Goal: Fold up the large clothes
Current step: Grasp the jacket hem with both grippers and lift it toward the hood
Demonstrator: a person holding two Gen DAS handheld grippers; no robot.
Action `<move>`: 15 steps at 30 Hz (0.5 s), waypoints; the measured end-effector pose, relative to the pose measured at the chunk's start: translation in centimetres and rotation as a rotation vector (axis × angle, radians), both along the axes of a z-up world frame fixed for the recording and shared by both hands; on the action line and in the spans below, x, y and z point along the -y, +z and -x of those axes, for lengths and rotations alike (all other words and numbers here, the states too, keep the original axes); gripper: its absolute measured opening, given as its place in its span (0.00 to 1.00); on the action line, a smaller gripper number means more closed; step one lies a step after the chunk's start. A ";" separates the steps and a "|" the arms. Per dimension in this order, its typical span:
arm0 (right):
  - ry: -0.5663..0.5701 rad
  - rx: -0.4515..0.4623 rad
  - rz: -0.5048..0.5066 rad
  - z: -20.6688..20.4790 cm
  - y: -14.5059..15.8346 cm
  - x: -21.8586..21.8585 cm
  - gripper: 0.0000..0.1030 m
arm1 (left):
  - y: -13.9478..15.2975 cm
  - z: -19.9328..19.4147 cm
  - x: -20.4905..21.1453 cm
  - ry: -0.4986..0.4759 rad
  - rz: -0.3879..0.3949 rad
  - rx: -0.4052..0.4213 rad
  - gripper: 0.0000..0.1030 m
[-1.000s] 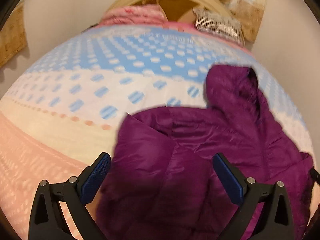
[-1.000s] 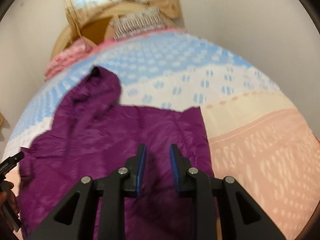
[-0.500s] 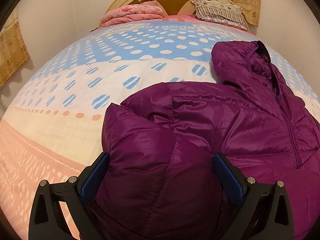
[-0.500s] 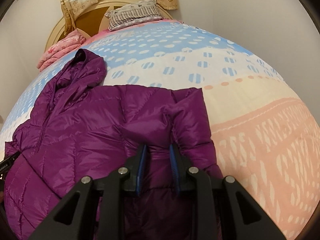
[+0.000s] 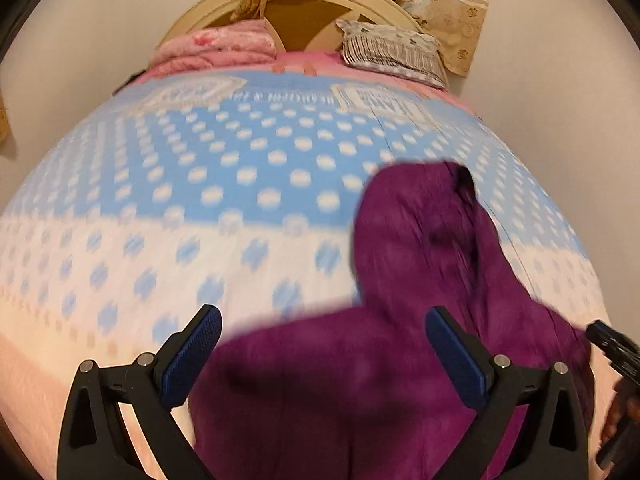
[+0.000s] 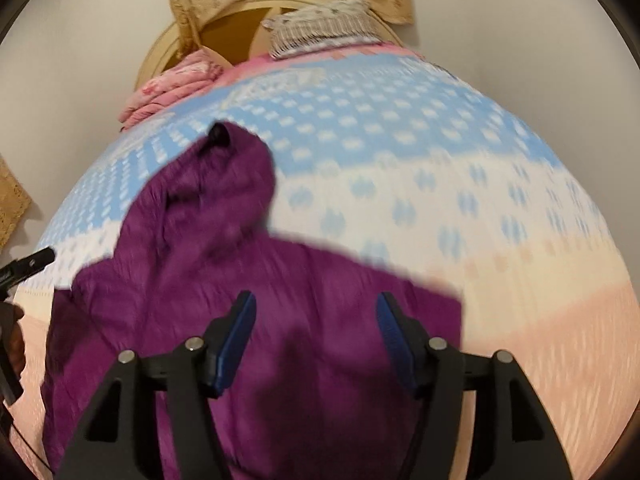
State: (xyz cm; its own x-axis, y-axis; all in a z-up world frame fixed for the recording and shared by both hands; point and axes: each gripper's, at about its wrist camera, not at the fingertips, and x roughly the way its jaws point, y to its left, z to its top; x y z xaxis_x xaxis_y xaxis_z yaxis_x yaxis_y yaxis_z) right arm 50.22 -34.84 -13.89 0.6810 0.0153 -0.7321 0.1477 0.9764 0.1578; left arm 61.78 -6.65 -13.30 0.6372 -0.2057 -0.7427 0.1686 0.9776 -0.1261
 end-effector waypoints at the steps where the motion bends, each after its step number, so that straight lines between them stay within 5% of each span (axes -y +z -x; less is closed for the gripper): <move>1: 0.014 0.008 0.011 -1.7 0.4 -0.5 0.64 | 0.2 -1.7 0.6 -0.003 0.001 0.007 0.99; 8: 0.059 -0.005 -0.020 -11.8 -0.5 -2.0 0.65 | -2.2 -10.6 4.8 -0.037 0.033 -0.063 0.99; 15: 0.051 -0.055 -0.107 -19.1 -3.4 -1.4 0.65 | -5.2 -15.3 6.5 -0.089 0.121 -0.130 0.99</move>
State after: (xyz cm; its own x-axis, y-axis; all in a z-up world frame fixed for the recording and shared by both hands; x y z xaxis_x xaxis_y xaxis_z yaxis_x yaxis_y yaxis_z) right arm 69.36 -33.40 -17.31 0.6361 0.1289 -0.7608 0.1093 0.9609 0.2543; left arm 77.12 -13.17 -18.54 0.5125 -0.3499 -0.7842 0.2283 0.9359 -0.2684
